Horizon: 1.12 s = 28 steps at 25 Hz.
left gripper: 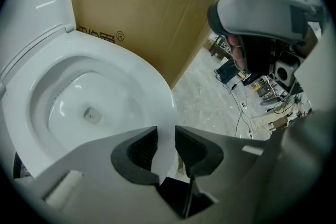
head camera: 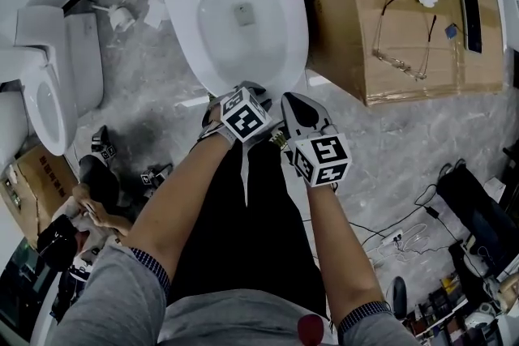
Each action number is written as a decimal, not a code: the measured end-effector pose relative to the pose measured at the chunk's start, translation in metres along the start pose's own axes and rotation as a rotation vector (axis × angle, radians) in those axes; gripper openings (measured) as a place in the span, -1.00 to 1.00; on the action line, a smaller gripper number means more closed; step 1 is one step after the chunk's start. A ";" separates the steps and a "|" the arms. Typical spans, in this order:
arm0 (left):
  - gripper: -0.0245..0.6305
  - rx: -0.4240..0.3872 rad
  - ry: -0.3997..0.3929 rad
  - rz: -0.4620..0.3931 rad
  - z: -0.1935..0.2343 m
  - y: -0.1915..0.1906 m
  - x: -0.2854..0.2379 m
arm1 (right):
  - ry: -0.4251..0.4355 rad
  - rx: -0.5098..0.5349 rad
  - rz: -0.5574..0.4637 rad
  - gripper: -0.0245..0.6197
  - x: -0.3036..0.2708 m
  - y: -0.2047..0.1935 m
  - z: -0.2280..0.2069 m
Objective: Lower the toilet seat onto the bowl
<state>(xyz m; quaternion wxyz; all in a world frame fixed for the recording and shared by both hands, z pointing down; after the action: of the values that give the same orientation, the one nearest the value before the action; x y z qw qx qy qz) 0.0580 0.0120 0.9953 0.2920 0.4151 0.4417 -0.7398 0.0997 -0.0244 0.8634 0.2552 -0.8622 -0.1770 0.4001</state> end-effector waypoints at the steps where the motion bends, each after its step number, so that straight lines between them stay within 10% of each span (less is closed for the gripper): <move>1: -0.58 0.006 0.001 -0.001 0.001 0.000 0.000 | -0.001 -0.003 -0.001 -0.88 0.000 0.000 -0.002; 14: -0.51 0.081 0.157 -0.249 0.002 0.071 0.147 | 0.034 0.071 -0.064 -0.88 0.051 0.072 0.037; 28: -0.73 0.062 0.319 -0.560 -0.063 0.147 0.375 | 0.213 0.254 -0.134 -0.88 0.160 0.179 0.174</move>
<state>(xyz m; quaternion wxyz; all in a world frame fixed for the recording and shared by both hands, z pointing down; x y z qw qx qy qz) 0.0159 -0.0203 0.5914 -0.0085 0.3967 0.5562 -0.7302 0.0809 -0.0356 0.5677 0.4056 -0.8468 -0.1541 0.3077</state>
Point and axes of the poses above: the fingertips, and each gripper's own axes: x backward along the fingers, z to its left, y out of its top, the point moved 2 cm from there along x, backward along the fingers, and after that the axes turned 13 degrees about -x, right-handed, at the moved point
